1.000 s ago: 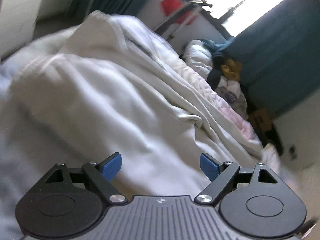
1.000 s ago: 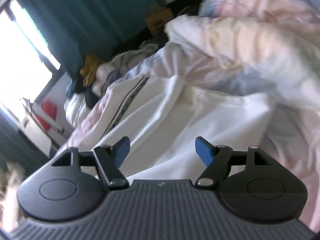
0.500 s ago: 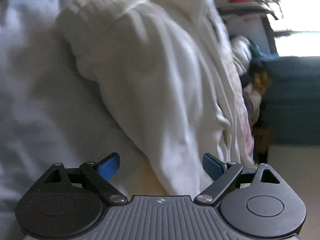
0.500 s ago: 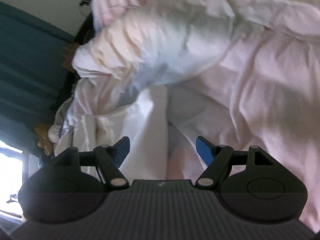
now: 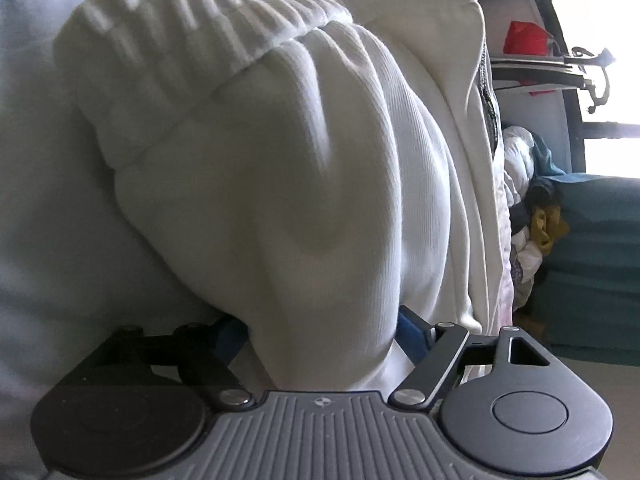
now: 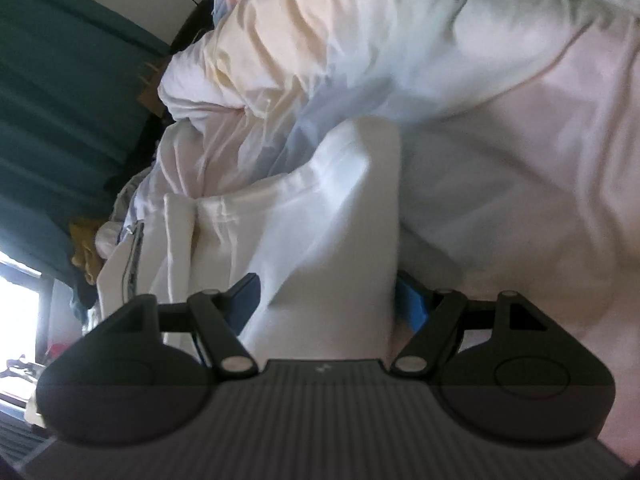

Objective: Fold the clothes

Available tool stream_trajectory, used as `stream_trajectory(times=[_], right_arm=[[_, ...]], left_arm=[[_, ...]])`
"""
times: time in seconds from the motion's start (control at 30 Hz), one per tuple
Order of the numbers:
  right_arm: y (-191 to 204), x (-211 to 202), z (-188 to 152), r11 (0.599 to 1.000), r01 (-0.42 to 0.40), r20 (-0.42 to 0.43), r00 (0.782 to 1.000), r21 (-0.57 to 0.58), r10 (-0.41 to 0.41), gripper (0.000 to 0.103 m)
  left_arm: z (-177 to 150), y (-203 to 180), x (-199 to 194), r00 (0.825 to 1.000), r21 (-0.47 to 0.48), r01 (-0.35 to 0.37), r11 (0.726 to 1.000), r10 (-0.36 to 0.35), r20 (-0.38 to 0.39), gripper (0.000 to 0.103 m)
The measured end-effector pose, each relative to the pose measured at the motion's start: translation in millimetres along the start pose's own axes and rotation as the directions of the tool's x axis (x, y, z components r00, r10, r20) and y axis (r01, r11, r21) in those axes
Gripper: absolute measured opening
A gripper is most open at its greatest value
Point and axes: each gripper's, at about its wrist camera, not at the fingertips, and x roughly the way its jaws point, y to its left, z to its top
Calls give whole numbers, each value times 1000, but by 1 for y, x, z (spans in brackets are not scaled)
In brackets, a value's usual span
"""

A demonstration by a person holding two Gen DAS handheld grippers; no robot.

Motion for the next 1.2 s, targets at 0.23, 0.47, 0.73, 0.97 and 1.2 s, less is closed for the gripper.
stream_trajectory(times=[0.23, 0.47, 0.73, 0.97, 1.2], right_arm=[[-1, 8, 7, 997, -76, 32, 997, -4, 76, 68], [2, 14, 6, 997, -22, 40, 999, -67, 25, 13], [14, -20, 7, 990, -120, 136, 982, -73, 129, 8], [21, -56, 9, 975, -210, 199, 955, -74, 221, 8], [38, -68, 1, 966, -208, 218, 947, -150, 238, 8]], left_arm=[[-3, -19, -6, 993, 64, -105, 992, 101, 66, 47], [-13, -36, -41, 990, 143, -75, 987, 57, 128, 20], [-31, -55, -93, 986, 202, 35, 979, -67, 153, 17], [-28, -47, -105, 985, 177, 101, 979, -124, 123, 17], [-16, -43, -86, 984, 164, 105, 981, -126, 124, 17]])
